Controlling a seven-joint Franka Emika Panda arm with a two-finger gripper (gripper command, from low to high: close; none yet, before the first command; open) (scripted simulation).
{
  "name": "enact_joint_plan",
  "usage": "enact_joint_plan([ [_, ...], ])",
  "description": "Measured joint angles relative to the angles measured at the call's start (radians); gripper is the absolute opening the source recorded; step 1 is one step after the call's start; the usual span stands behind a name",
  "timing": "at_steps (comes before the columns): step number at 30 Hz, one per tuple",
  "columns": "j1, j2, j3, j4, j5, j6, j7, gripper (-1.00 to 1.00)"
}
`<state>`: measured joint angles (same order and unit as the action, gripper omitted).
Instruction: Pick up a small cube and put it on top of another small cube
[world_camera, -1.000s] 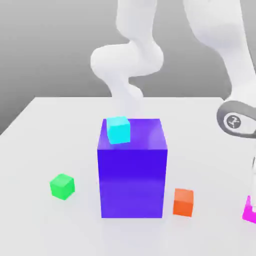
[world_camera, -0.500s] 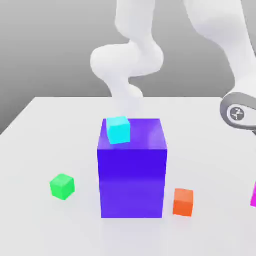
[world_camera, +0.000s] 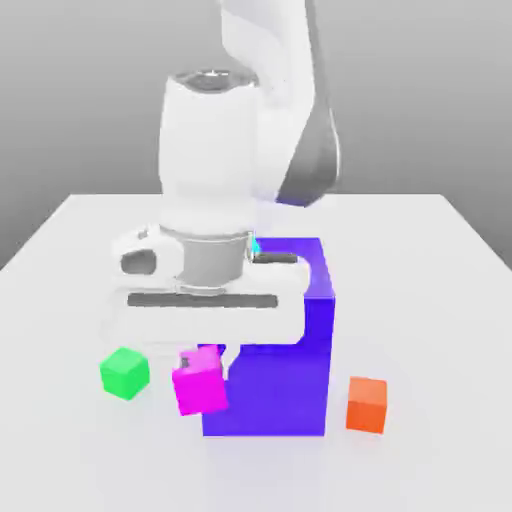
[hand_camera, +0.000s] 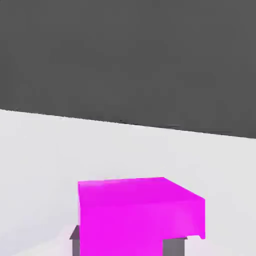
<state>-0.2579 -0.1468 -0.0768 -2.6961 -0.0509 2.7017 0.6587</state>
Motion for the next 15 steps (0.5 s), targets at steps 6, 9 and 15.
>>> enact_joint_plan([
  [6, -0.172, -0.069, -0.106, -0.191, -0.029, -0.006, 0.106, -1.0],
  [9, -0.175, 0.01, -0.117, -0.206, -0.009, 0.069, 0.102, -1.0],
  [15, -0.169, 0.177, -0.097, -0.202, 0.084, 0.226, 0.04, 1.0],
])
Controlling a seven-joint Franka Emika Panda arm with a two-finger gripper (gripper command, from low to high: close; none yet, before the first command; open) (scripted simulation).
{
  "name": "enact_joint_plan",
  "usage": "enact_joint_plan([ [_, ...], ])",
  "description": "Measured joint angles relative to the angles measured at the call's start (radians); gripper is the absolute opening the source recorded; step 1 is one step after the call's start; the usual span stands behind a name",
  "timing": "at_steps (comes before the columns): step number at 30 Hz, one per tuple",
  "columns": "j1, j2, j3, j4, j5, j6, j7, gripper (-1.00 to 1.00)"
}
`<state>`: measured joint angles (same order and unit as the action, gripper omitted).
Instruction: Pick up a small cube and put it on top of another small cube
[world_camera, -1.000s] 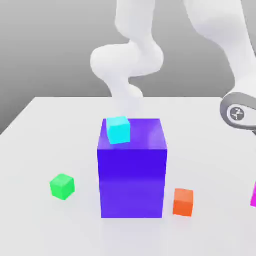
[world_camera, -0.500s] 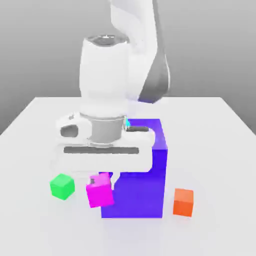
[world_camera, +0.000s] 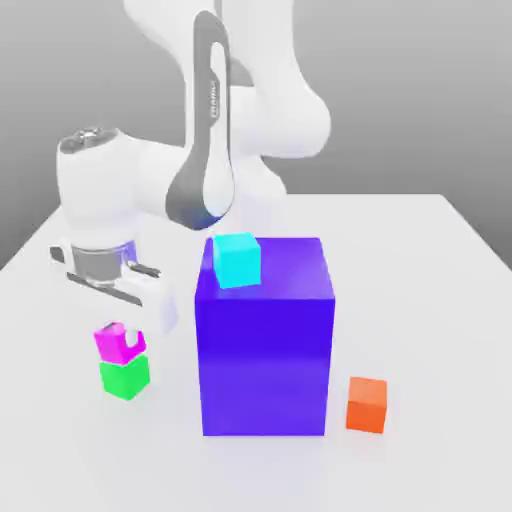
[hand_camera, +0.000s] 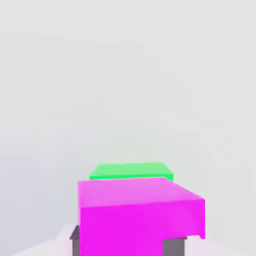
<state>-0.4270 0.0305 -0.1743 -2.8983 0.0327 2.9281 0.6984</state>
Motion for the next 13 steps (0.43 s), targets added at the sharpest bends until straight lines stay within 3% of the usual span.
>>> enact_joint_plan([
  [6, -0.007, 0.004, 0.003, 0.0, 0.002, 0.004, -0.002, 1.0],
  [13, -0.046, -0.216, 0.017, -0.01, -0.098, -0.204, 0.067, 1.0],
])
